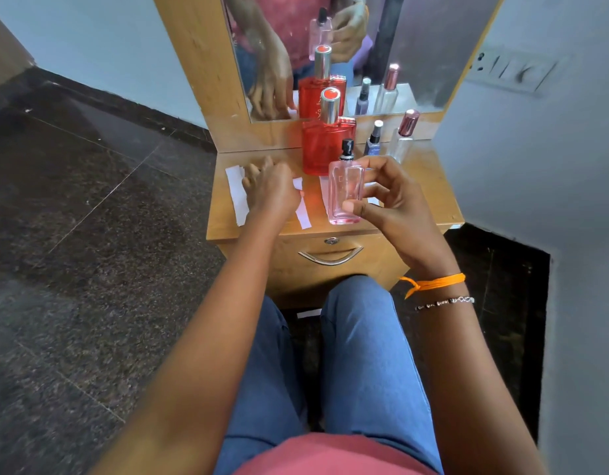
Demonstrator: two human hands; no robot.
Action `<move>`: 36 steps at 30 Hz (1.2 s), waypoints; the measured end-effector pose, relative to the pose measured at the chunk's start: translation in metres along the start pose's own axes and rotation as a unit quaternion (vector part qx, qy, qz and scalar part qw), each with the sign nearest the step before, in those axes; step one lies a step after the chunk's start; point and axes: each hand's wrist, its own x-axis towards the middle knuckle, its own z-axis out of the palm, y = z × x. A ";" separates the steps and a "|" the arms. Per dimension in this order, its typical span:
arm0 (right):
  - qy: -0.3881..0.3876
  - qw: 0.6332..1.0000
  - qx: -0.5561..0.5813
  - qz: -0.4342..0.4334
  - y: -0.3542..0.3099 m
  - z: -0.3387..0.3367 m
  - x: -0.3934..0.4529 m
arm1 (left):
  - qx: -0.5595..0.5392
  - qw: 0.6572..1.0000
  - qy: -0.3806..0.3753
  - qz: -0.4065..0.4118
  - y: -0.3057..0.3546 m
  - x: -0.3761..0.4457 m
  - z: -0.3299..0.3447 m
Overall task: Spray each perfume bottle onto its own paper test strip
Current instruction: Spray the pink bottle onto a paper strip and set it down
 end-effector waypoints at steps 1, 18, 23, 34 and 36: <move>-0.004 1.000 0.018 0.005 0.001 -0.001 -0.001 | -0.011 1.000 0.005 0.001 0.000 0.000 0.001; -0.037 0.935 0.340 0.096 -0.005 0.002 -0.006 | -0.250 0.964 0.093 0.016 0.008 -0.024 -0.024; -0.014 0.949 0.302 0.094 -0.004 0.006 -0.005 | -0.294 0.948 0.106 0.059 0.012 -0.025 -0.022; 0.029 0.990 0.131 0.048 -0.001 0.011 -0.008 | -0.399 0.908 0.069 0.107 0.022 -0.038 -0.039; 0.038 0.990 0.127 0.046 0.001 0.014 -0.008 | -0.391 0.911 0.051 0.121 0.024 -0.040 -0.040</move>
